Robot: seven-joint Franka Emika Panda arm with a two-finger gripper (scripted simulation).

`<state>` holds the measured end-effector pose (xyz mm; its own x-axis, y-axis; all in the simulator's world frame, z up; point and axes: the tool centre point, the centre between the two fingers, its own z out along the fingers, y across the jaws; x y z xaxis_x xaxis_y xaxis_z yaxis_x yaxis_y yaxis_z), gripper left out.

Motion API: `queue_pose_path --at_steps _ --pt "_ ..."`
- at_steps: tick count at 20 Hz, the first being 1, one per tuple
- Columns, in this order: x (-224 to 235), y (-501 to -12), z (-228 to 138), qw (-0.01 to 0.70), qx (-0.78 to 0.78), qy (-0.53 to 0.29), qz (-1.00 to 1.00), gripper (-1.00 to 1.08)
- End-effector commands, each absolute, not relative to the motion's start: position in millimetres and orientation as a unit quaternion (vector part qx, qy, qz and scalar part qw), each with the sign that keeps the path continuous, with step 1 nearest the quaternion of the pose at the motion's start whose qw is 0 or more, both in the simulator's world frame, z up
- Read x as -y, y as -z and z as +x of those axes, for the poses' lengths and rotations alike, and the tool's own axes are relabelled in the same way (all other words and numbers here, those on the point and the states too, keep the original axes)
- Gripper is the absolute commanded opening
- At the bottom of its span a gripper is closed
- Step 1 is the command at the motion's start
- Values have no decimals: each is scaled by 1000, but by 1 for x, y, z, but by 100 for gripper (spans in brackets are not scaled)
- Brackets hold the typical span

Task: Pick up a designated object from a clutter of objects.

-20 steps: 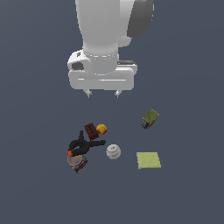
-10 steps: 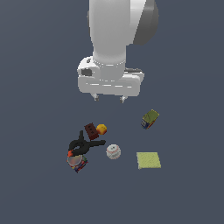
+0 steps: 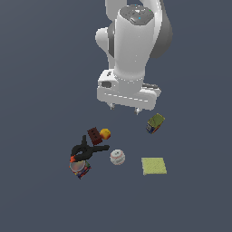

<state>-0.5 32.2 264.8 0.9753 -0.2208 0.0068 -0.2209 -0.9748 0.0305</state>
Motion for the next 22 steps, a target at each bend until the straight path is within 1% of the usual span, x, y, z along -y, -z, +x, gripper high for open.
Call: queue_pose_path --at_steps 1,11,22 --pt "-44 -255 -2 16 131 -3 991 100" --pt "-91 -216 -11 16 206 -5 978 100" --pt "-142 -175 -30 13 286 -7 958 100"
